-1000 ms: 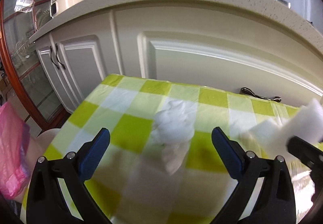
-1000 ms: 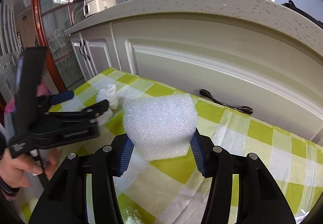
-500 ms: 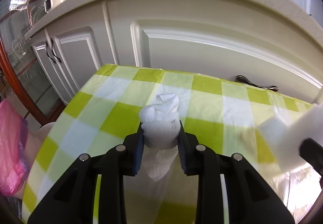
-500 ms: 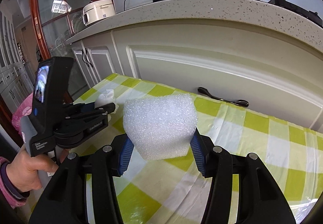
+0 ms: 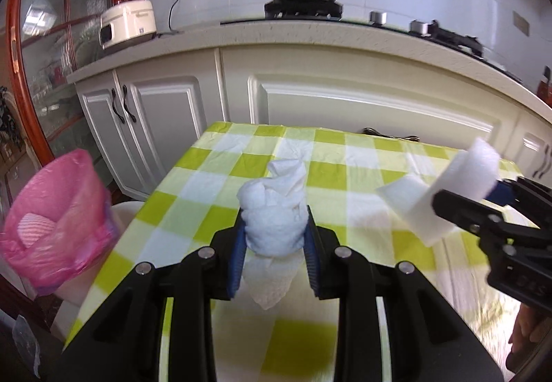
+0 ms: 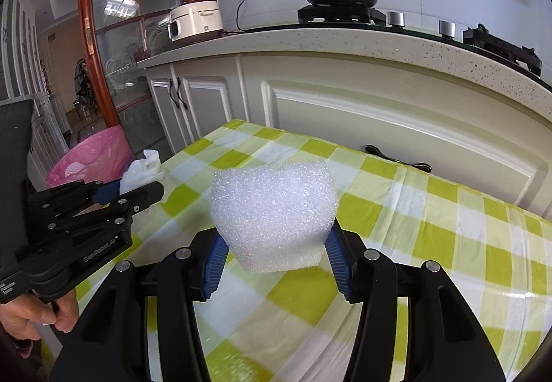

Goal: Collect trash
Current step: 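Lift the tissue and foam block and carry both toward the pink bin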

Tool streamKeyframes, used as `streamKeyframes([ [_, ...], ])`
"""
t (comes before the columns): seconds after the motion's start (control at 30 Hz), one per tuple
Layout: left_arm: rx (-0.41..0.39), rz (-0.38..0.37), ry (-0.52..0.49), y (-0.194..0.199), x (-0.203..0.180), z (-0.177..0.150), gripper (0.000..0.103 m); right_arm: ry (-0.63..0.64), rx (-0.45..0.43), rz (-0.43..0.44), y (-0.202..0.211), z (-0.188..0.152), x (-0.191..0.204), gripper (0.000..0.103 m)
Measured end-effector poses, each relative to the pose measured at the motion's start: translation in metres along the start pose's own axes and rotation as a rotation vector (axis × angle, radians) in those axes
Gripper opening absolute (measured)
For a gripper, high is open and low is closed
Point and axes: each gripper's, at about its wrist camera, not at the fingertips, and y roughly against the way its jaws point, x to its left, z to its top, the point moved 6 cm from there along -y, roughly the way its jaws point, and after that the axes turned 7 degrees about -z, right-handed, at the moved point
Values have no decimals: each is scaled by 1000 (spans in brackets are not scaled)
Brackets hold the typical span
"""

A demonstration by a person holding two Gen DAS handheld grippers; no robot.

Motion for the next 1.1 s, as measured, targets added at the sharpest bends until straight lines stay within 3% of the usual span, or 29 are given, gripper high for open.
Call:
streamKeyframes([
  [0.27, -40, -8, -5, 77, 4, -34, 29, 3, -30, 7, 49, -14, 36, 50],
  [0.57, -68, -4, 15, 134, 19, -58, 29, 47, -35, 7, 86, -27, 69, 50],
  [0.87, -87, 24, 36, 172, 47, -69, 29, 108, -40, 28, 103, -27, 100, 50],
  [1.1, -92, 73, 67, 188, 82, -72, 29, 172, -32, 81, 94, -19, 143, 50],
])
